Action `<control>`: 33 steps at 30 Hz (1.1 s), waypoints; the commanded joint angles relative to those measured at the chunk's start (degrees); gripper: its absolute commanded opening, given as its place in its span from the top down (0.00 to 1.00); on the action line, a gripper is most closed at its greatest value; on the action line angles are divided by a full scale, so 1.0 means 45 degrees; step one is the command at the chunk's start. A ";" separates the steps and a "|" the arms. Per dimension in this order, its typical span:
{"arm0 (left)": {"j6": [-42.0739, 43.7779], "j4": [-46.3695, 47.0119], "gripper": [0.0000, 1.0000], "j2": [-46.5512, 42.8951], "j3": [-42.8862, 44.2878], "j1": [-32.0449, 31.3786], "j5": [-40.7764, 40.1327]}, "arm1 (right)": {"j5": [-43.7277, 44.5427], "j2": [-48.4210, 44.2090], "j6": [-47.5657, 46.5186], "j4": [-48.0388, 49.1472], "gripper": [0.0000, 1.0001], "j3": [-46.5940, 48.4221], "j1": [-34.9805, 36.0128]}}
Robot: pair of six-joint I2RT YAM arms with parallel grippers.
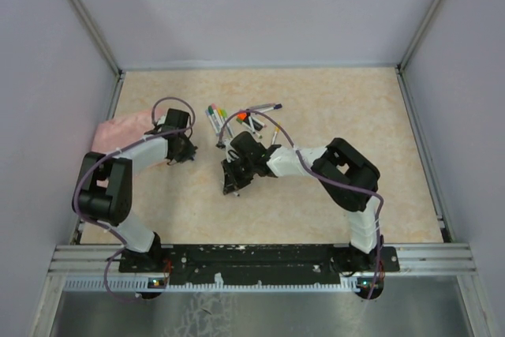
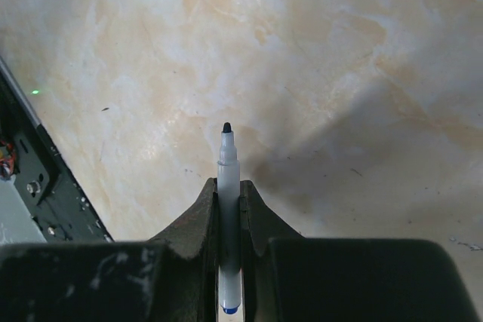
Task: Open the pen caps
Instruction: Place the pen cap at the center of the board.
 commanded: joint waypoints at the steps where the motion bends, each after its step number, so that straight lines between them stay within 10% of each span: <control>1: -0.0235 -0.0697 0.90 0.0482 0.0009 0.0098 -0.0060 | 0.0823 0.0186 -0.0417 -0.0370 0.92 0.0730 0.0311; 33: 0.0421 -0.3690 0.47 -0.2449 -0.0409 0.0079 -0.0211 | 0.1133 -0.0636 -0.1126 -0.0629 0.64 0.0345 0.0606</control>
